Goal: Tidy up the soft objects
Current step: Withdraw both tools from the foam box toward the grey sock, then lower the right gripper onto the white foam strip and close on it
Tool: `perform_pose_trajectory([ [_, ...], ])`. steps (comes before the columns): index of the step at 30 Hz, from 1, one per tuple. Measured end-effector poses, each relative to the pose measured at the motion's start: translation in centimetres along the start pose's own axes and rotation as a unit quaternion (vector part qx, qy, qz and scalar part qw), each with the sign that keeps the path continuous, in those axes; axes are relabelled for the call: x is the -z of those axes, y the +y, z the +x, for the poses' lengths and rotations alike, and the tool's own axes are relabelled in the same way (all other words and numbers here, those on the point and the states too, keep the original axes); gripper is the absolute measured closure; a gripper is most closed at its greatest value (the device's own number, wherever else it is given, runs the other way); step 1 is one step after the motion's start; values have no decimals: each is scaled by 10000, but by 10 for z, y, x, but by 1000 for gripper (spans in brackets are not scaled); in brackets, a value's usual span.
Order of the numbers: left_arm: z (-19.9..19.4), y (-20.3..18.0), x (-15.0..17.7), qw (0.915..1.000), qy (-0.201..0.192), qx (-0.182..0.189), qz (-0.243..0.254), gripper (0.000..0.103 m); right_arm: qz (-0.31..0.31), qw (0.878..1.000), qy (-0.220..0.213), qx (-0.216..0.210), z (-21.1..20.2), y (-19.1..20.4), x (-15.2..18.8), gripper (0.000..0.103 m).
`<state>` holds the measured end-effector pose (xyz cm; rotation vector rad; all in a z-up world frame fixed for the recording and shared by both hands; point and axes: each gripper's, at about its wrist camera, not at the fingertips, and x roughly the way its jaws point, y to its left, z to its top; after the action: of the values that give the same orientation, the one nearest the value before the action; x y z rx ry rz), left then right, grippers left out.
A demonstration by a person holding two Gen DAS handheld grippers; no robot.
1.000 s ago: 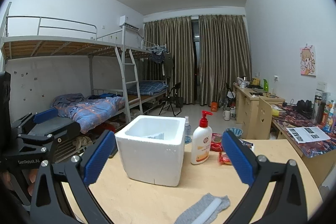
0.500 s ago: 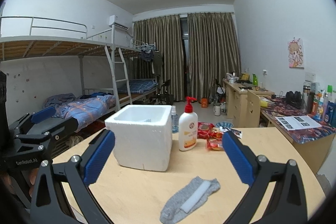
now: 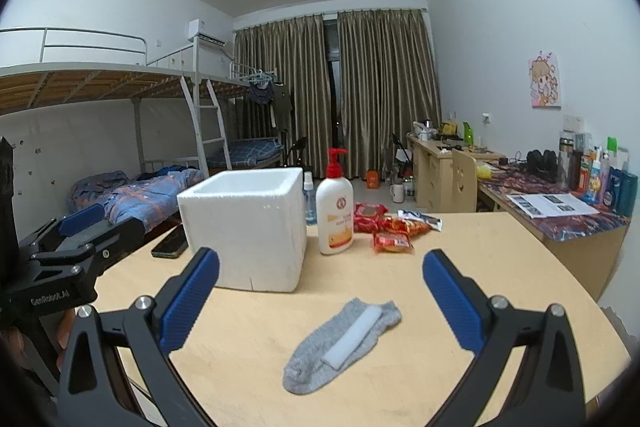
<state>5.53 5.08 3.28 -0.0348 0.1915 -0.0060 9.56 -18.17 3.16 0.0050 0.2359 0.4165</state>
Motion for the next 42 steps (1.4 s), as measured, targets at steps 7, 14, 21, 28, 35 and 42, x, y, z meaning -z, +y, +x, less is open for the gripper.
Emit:
perform_pose_trajectory([
  [7, 12, -3, 12, 9996, 145, 218, -72, 0, 78, 9997, 150, 156, 0, -11, 9, 0],
  [14, 24, -14, 19, 9988, 228, 435, 18, 0, 119, 9992, 243, 283, 0, -18, 13, 0],
  [21, 38, -27, 27, 9964, 355, 766, 110, 0, 206, 9980, 370, 464, 1, -31, 17, 0],
  [28, 61, -36, 34, 9933, 584, 989, 150, 0, 253, 9966, 530, 575, 9, -37, 21, 0],
  [35, 83, -42, 44, 9896, 850, 1134, 264, 0, 339, 9947, 756, 605, 23, -46, 28, 0],
  [42, 102, -41, 53, 9861, 1107, 1216, 235, 0, 376, 9931, 959, 555, 39, -50, 34, 0],
])
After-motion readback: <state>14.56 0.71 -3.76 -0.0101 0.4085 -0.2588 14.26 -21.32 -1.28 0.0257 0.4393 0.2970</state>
